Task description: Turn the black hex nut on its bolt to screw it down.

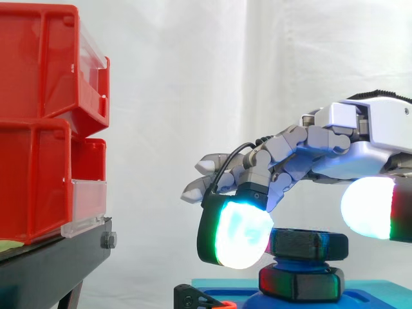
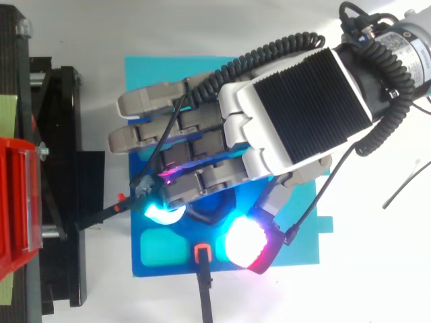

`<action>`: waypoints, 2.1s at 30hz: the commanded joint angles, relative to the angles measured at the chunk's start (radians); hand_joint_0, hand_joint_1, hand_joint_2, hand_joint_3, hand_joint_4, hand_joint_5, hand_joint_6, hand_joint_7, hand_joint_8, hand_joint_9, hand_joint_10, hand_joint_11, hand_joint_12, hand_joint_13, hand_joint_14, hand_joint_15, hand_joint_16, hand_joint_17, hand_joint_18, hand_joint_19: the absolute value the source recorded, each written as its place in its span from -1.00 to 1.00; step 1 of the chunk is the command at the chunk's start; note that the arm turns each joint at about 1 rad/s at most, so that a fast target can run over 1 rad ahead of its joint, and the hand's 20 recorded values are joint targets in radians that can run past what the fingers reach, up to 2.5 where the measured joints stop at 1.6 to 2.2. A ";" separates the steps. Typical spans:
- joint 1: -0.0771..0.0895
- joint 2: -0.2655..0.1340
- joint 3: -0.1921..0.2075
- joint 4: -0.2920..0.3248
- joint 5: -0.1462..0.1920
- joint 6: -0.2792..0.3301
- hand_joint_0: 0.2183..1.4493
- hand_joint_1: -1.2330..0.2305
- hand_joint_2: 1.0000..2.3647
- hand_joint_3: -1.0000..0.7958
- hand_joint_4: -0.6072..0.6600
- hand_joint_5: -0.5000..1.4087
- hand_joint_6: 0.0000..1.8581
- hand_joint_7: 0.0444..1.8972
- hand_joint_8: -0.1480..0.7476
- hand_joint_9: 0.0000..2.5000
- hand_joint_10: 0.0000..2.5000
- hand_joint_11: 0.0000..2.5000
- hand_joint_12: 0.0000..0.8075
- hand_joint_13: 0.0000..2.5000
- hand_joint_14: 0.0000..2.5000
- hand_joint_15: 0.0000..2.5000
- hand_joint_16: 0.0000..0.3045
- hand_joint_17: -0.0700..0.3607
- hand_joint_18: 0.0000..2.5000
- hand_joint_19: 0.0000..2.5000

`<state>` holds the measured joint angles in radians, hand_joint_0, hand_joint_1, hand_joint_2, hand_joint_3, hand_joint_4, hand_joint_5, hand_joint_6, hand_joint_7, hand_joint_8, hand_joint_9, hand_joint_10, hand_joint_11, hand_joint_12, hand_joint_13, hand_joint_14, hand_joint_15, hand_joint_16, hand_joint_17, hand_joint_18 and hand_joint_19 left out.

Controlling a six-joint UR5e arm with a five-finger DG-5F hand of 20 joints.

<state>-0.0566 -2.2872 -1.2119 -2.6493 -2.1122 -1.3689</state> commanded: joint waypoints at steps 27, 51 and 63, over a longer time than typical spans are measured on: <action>-0.062 0.000 0.000 0.015 -0.078 0.002 -0.55 0.16 -1.00 -0.44 0.30 -0.62 -0.10 -0.14 -0.10 -0.40 -0.99 -0.78 -0.28 -0.74 -1.00 -0.97 -0.78 -0.33 -1.00 -0.98; -0.086 -0.028 -0.003 0.184 -0.140 0.110 -0.55 0.23 -1.00 -0.44 0.29 -0.60 -0.23 -0.05 -0.10 -0.40 -0.99 -0.78 -0.27 -0.75 -1.00 -0.97 -0.78 -0.32 -1.00 -0.97; -0.023 -0.067 0.064 0.149 -0.104 0.148 -0.55 0.23 -1.00 -0.44 0.28 -0.60 -0.24 -0.03 -0.10 -0.40 -0.99 -0.77 -0.27 -0.75 -1.00 -0.96 -0.78 -0.32 -1.00 -0.97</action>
<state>-0.0857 -2.3540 -1.1494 -2.4912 -2.2233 -1.2180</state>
